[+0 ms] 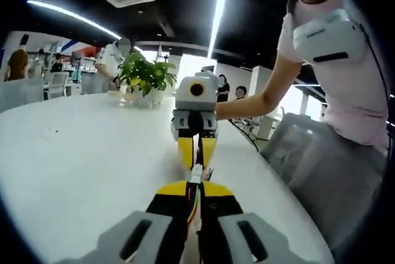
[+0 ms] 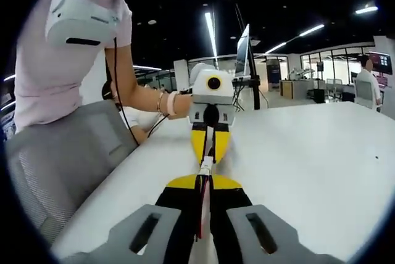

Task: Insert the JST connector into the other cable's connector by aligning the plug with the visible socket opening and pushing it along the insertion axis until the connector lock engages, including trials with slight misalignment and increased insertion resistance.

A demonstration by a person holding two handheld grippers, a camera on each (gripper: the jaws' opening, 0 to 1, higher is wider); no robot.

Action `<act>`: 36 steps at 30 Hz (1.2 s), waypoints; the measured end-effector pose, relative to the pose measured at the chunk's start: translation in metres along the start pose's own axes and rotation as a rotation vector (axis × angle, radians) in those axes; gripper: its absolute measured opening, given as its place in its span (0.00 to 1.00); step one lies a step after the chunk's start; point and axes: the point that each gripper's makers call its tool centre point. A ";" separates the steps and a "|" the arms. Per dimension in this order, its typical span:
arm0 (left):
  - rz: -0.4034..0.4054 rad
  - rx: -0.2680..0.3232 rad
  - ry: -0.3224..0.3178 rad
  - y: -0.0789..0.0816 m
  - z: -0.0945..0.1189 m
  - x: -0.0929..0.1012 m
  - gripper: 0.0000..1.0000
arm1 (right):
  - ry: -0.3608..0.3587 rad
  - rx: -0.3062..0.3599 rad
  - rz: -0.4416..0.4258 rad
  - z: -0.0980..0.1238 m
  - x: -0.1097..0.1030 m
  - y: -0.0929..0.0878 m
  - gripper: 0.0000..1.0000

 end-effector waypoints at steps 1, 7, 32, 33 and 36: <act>-0.003 -0.005 -0.001 -0.001 0.000 0.000 0.00 | 0.004 -0.003 0.000 -0.001 -0.001 -0.001 0.02; -0.007 -0.019 0.006 -0.008 -0.002 -0.003 0.00 | 0.002 -0.014 0.000 -0.004 0.001 -0.008 0.02; -0.056 -0.038 0.097 -0.030 -0.007 -0.041 0.00 | -0.014 -0.033 0.018 -0.009 0.037 -0.038 0.03; -0.064 -0.043 0.102 -0.032 -0.007 -0.041 0.00 | -0.014 -0.034 0.019 -0.009 0.037 -0.039 0.03; -0.074 -0.052 0.104 -0.035 -0.007 -0.040 0.00 | -0.008 -0.041 0.017 -0.010 0.037 -0.042 0.03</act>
Point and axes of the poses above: the point that each gripper's makers call its tool centre point, and the gripper's own axes: z roughly backward along the fingers, x roughly to its right, y roughly out of its top, and after that the axes turned 3 degrees about z, right-handed
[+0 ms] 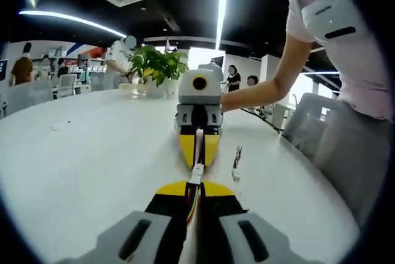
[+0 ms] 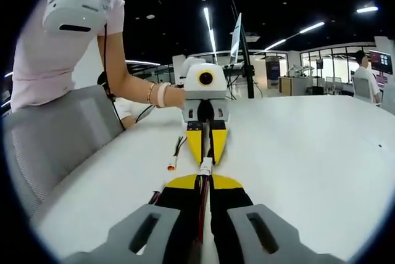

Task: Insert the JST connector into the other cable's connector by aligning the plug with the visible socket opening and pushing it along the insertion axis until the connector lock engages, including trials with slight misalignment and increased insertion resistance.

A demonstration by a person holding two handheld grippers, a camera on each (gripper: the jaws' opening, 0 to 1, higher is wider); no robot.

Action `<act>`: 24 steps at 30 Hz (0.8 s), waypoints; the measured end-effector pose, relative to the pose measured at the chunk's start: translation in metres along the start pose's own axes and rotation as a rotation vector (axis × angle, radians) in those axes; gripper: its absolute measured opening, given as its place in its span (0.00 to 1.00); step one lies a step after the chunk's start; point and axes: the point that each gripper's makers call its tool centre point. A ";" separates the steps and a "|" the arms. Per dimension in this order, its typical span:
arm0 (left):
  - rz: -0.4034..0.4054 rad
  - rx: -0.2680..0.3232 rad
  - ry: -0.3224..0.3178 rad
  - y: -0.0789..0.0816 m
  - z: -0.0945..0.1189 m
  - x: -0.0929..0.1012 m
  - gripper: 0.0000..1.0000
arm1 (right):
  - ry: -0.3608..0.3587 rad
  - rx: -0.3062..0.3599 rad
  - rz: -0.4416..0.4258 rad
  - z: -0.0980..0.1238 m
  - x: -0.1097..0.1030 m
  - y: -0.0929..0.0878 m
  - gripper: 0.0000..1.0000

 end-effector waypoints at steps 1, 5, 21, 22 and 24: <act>0.000 -0.001 0.001 0.000 0.000 0.000 0.00 | 0.001 0.002 -0.005 0.000 0.000 -0.001 0.03; 0.004 -0.016 0.012 -0.003 -0.002 0.000 0.00 | -0.002 -0.015 0.007 -0.001 0.001 -0.005 0.04; -0.012 -0.036 0.023 -0.002 -0.003 0.000 0.00 | -0.029 -0.020 -0.043 -0.001 0.005 -0.002 0.09; -0.007 -0.036 0.025 -0.002 -0.003 0.000 0.01 | -0.035 -0.022 -0.048 0.000 0.006 -0.002 0.10; 0.008 -0.034 0.034 0.000 -0.001 0.000 0.05 | -0.038 -0.021 -0.050 0.001 0.005 0.001 0.09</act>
Point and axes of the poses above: the point that each gripper's makers call its tool centre point, and the gripper's own axes: z roughly backward along the fingers, x roughly to its right, y roughly out of its top, and after that the axes turned 3 degrees about z, right-handed
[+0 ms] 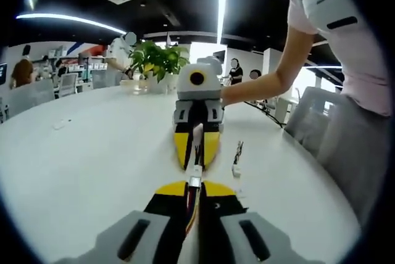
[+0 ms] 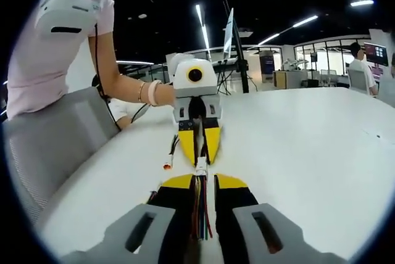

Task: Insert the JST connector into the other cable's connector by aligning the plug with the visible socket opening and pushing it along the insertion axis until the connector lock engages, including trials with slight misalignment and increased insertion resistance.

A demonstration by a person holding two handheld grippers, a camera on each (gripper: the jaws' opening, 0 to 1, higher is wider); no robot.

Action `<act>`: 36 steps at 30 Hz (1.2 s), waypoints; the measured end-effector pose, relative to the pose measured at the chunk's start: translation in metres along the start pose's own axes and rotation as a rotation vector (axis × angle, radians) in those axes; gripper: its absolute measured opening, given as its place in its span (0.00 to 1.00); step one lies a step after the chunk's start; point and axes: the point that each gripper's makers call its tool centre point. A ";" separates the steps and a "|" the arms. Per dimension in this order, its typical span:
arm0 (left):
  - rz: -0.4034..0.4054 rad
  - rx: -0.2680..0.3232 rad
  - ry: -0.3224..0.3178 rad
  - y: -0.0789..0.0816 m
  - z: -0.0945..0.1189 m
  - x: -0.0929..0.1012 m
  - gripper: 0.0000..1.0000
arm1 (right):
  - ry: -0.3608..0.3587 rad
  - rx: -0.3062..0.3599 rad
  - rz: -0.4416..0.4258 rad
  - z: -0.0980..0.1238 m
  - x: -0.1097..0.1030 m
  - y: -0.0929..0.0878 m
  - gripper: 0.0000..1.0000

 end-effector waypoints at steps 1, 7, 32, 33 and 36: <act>-0.004 0.002 0.000 0.001 0.001 0.001 0.07 | -0.004 0.001 -0.004 0.001 0.000 0.001 0.10; -0.029 -0.012 0.024 0.008 0.009 0.003 0.13 | -0.032 0.012 -0.002 0.007 -0.002 0.014 0.13; 0.002 0.004 0.046 -0.008 0.027 0.043 0.14 | -0.110 -0.074 0.051 0.005 -0.056 -0.002 0.11; -0.002 0.005 0.048 -0.009 0.027 0.043 0.13 | -0.116 -0.074 0.048 0.004 -0.056 -0.002 0.11; 0.001 0.003 0.056 -0.013 0.026 0.043 0.12 | -0.111 -0.082 0.052 0.003 -0.058 -0.005 0.11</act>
Point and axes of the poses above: the point that each gripper's makers call its tool centre point, and the gripper's own axes: z roughly backward along the fingers, x roughly to its right, y roughly out of its top, and after that the axes turned 3 degrees about z, right-handed
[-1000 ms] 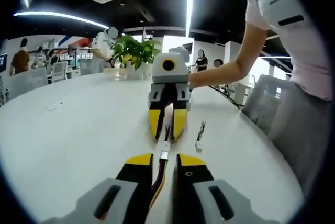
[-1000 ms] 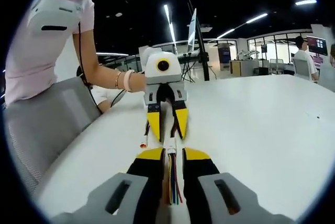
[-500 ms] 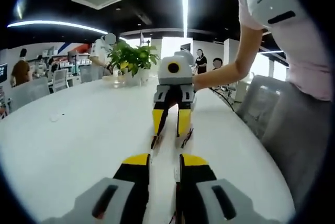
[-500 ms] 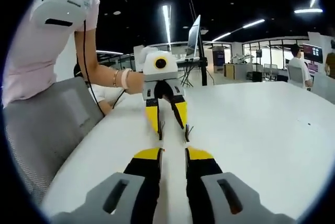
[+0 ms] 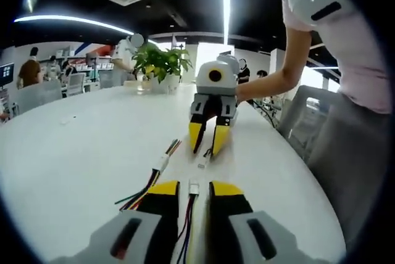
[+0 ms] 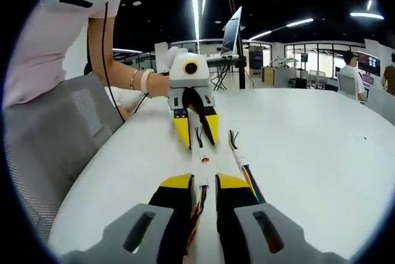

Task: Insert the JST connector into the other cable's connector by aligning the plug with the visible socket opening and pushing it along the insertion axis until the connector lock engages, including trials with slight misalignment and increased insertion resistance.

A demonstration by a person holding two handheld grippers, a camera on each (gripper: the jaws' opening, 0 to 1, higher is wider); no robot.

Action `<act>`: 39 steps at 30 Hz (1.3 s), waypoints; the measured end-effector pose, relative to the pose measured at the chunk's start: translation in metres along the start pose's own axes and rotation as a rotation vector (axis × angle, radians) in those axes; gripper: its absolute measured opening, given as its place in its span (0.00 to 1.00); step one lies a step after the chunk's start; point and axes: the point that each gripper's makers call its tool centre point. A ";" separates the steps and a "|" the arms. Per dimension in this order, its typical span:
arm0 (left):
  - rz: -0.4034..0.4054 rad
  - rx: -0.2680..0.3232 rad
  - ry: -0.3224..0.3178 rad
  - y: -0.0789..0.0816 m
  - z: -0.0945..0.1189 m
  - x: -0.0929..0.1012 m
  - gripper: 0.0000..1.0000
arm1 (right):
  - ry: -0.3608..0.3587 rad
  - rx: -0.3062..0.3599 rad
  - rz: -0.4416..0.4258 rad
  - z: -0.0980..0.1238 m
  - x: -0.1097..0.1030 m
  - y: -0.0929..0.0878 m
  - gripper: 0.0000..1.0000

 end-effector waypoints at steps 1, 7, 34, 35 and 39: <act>0.001 -0.001 0.000 -0.001 0.000 0.000 0.12 | 0.002 -0.010 0.002 0.000 -0.001 -0.002 0.11; 0.026 0.037 0.021 0.000 0.001 0.001 0.09 | 0.003 0.002 -0.003 -0.001 -0.003 -0.003 0.09; -0.022 0.050 0.026 -0.002 -0.002 0.001 0.00 | -0.027 -0.035 0.021 -0.003 0.004 -0.010 0.04; -0.014 0.049 0.022 -0.002 -0.002 0.002 0.00 | -0.024 -0.036 0.023 -0.003 0.003 -0.010 0.04; -0.012 0.047 0.027 -0.002 -0.003 0.000 0.00 | -0.024 -0.046 0.029 -0.002 0.004 -0.011 0.04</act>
Point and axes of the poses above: the point that each gripper's makers call its tool centre point, and the gripper's own axes: z roughly backward along the fingers, x roughly to its right, y roughly out of its top, and after that the axes turned 3 degrees about z, right-handed
